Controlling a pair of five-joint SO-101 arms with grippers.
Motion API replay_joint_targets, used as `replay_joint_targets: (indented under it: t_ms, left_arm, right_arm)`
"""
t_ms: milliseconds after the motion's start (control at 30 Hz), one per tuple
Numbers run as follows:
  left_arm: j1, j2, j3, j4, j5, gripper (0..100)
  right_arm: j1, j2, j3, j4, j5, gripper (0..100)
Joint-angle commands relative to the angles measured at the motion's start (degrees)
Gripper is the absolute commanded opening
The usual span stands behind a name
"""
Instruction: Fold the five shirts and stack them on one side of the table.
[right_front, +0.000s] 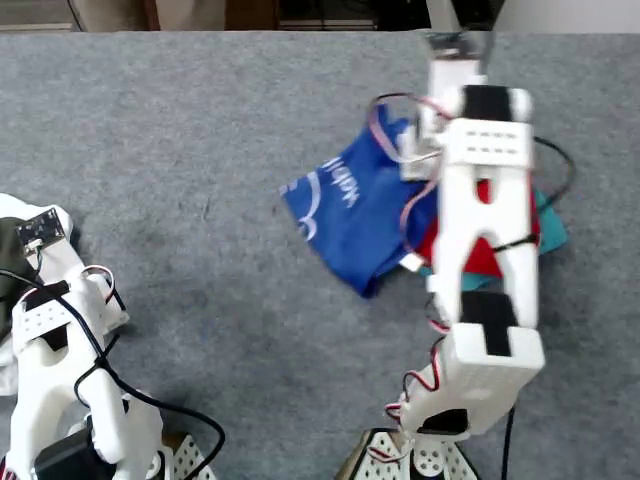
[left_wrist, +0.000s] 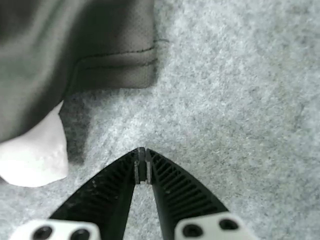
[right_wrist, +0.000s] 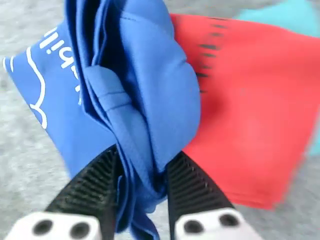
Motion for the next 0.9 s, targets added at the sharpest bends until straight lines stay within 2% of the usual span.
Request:
replay_joint_targets:
  t_ms: [0, 300, 600, 667, 800, 867]
  left_arm:
    - [-0.44, -1.01, -0.18, -0.79, -0.35, 2]
    - [-0.44, -1.01, -0.18, -0.79, -0.35, 2]
    - [-0.09, -0.92, -0.09, -0.79, -1.76, 2]
    - [-0.18, -0.92, -0.09, -0.79, -1.76, 2]
    - [-0.26, -0.92, -0.09, -0.79, -1.67, 2]
    - [-0.35, -1.1, -0.09, -0.79, -1.58, 2]
  right_arm:
    - [7.69, -3.38, -4.7, 1.14, 2.9, 0.4]
    - [19.74, -3.21, -4.44, 0.97, 7.47, 0.4]
    - [21.67, -1.71, -1.45, 0.62, 12.75, 1.2]
    - [21.85, -1.45, -1.71, 0.62, 12.75, 6.9]
    - [21.49, -1.63, -1.63, 1.76, 13.27, 27.6]
    - [20.62, -1.8, -2.07, 3.43, 13.63, 34.8]
